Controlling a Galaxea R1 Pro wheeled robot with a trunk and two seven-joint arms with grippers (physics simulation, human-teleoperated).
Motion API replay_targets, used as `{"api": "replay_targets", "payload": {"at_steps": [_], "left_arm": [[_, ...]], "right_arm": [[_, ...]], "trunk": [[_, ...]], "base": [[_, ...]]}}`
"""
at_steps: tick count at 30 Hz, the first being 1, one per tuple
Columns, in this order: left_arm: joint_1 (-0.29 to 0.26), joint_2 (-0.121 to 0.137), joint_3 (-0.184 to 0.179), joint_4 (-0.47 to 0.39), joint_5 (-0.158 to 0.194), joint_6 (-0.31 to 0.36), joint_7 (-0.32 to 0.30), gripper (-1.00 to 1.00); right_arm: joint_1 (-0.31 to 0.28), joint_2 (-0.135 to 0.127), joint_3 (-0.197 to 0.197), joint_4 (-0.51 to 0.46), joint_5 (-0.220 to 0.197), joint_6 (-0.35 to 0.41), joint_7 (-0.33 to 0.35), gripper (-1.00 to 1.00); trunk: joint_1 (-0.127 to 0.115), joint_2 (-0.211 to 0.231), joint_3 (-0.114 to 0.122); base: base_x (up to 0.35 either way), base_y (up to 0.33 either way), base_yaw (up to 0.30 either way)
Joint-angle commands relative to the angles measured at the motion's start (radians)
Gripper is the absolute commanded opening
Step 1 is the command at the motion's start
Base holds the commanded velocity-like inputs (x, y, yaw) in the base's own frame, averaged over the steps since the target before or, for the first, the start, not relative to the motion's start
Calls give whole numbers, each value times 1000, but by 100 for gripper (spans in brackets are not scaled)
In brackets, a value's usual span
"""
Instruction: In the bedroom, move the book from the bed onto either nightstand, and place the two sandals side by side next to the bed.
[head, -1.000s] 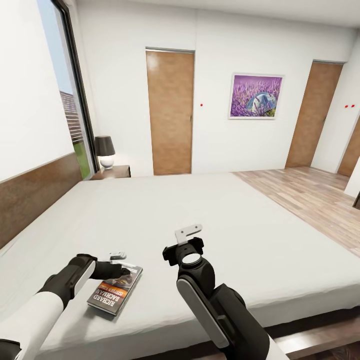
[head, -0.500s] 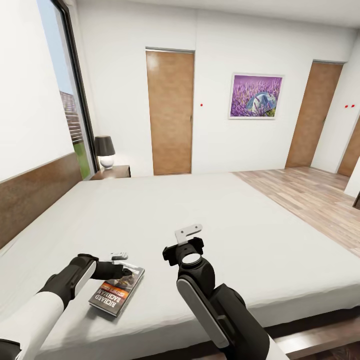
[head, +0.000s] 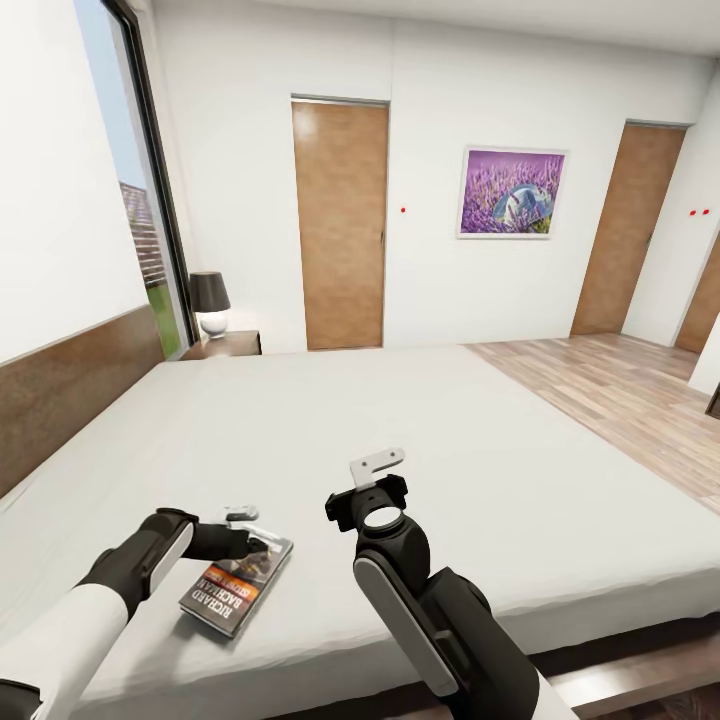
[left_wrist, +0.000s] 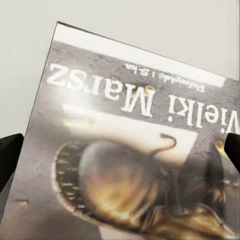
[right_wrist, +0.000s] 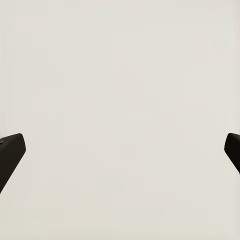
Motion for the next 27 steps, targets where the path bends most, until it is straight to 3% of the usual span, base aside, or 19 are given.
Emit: {"api": "replay_targets", "payload": {"at_steps": [1,27], "left_arm": [[1,1,-10,25,26,13,-2,100],[3,0,-28,27,26,-20,-47,100]], "right_arm": [[-1,0,1,-1,-9,3,-10,100],[0,0,1,1,-10,3,-10,100]], "trunk": [[0,0,-1],[0,0,-1]], "base": [[0,0,0],[0,0,0]]}}
